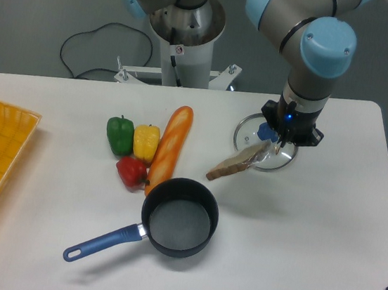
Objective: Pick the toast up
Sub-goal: 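Lift the bagged toast and carry it toward the glass lid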
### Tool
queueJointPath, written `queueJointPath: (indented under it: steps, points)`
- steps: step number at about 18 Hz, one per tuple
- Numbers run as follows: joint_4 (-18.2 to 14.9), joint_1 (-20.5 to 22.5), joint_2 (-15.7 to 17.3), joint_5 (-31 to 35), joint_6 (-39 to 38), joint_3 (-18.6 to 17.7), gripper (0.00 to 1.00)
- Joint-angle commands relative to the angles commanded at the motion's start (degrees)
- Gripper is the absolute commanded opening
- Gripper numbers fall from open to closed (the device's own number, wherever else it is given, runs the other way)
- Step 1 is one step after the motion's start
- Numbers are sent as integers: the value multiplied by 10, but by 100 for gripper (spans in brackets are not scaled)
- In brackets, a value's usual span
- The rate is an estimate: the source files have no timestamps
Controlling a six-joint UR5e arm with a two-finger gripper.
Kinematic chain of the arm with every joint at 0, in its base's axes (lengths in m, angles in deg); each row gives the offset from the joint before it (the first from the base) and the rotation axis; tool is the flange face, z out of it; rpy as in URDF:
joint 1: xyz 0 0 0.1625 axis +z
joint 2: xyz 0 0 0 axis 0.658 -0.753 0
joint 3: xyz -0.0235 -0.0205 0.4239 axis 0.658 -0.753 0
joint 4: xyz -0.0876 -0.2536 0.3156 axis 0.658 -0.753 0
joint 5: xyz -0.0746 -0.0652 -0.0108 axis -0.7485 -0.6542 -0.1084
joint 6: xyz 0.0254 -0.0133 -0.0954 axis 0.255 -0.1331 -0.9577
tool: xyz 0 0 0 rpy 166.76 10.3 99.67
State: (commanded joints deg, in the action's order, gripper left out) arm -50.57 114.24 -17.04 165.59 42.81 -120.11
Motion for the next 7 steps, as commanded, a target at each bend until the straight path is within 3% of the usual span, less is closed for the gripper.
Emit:
queueJointPath:
  steps: [7]
  points:
    - [-10,0,-1,1,0,6,0]
